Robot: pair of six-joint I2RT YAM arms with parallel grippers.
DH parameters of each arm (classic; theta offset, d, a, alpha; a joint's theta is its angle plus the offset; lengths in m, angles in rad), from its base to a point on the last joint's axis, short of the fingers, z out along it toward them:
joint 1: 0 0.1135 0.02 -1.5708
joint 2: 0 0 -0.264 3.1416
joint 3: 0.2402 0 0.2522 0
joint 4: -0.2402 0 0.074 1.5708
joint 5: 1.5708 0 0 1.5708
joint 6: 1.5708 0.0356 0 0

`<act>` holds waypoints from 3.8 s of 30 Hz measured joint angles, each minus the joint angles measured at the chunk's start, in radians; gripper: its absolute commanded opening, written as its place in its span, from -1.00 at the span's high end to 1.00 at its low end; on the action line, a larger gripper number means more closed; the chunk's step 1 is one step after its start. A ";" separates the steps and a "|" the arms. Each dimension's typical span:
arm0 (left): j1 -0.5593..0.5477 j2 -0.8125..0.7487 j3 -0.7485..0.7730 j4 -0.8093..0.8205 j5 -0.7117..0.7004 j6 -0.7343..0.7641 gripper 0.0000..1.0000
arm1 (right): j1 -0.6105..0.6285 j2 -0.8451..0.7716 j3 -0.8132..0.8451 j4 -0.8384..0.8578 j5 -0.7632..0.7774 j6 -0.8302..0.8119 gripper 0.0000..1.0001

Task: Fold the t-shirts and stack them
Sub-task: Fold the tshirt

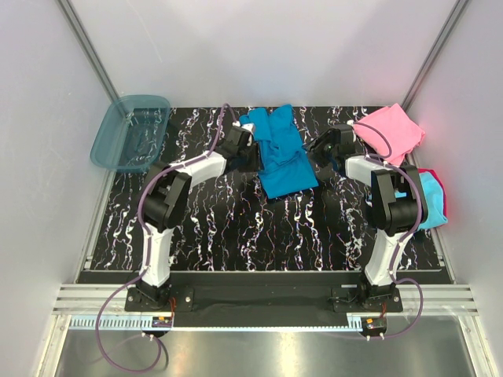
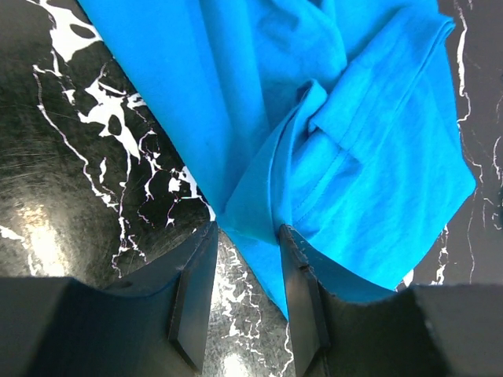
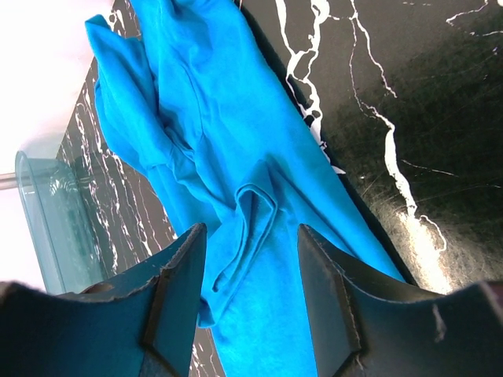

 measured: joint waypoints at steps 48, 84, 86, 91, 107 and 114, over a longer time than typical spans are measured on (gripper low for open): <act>-0.042 0.055 0.122 -0.066 0.016 0.029 0.15 | -0.009 0.000 -0.003 0.031 -0.019 0.021 -0.09; -0.018 0.055 0.193 -0.105 -0.091 0.076 1.00 | -0.023 0.000 -0.035 0.039 -0.026 0.032 -0.04; -0.011 0.055 0.215 -0.110 -0.096 0.080 1.00 | -0.023 0.000 -0.035 0.040 -0.026 0.032 -0.04; 0.004 0.049 0.242 -0.122 -0.100 0.082 0.90 | -0.023 0.000 -0.036 0.045 -0.026 0.032 -0.04; 0.006 0.034 0.175 -0.123 -0.074 0.082 0.09 | -0.023 0.000 -0.043 0.056 -0.035 0.033 -0.05; 0.001 0.035 0.175 -0.121 -0.038 0.078 0.09 | -0.023 0.000 -0.043 0.057 -0.036 0.033 -0.05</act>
